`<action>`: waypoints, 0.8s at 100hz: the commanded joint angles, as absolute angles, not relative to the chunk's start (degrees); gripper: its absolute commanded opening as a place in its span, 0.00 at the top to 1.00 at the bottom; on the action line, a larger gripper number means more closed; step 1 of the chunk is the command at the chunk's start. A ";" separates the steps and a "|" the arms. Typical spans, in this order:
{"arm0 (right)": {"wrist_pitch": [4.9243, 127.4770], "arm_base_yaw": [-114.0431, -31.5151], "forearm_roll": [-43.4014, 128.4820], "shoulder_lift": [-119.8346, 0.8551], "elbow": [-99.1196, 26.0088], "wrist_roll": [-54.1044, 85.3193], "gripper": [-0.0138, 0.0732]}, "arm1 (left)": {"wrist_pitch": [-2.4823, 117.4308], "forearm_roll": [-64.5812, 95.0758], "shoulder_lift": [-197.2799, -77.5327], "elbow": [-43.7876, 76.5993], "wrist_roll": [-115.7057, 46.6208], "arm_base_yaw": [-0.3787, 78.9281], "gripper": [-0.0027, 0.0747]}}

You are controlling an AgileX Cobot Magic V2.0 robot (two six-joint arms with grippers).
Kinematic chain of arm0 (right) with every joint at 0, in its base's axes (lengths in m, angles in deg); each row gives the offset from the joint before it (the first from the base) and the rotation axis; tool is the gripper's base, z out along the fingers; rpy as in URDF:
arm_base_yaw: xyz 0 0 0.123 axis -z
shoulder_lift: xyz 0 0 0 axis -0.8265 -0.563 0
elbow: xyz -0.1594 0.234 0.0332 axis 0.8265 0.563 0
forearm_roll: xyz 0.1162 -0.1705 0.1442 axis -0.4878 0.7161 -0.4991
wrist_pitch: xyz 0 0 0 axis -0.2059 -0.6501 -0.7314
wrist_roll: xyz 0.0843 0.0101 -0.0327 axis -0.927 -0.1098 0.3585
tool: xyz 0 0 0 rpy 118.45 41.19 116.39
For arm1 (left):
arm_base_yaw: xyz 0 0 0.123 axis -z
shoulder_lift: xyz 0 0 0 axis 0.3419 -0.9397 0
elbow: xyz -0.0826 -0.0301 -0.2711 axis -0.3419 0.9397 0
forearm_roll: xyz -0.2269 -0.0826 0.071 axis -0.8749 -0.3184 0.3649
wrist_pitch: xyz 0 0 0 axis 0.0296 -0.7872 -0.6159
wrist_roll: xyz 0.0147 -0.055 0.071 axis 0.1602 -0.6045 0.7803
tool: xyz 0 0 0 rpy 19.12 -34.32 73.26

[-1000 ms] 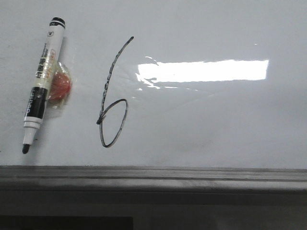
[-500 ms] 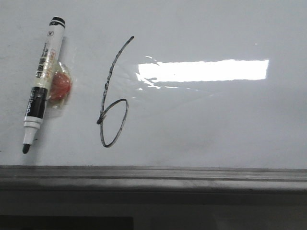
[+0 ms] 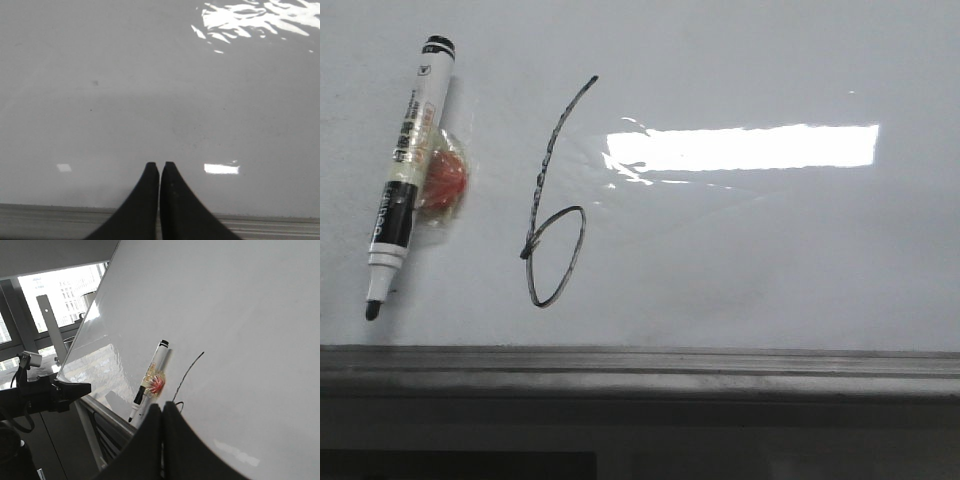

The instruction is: Write number 6 on whiteboard

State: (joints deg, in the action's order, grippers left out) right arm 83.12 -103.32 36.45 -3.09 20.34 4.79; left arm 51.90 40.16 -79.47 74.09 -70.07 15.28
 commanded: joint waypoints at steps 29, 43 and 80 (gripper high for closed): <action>88.73 -81.23 42.65 -8.98 19.00 5.09 0.92 | 55.67 40.10 -77.75 76.49 -70.67 15.07 0.99; 85.73 -69.69 52.98 -9.41 19.00 -3.32 0.92 | 55.67 40.10 -77.75 76.49 -70.67 15.07 0.99; 77.75 -55.74 64.97 -5.81 25.97 -17.02 0.92 | 55.67 40.10 -77.75 76.49 -70.67 15.07 0.99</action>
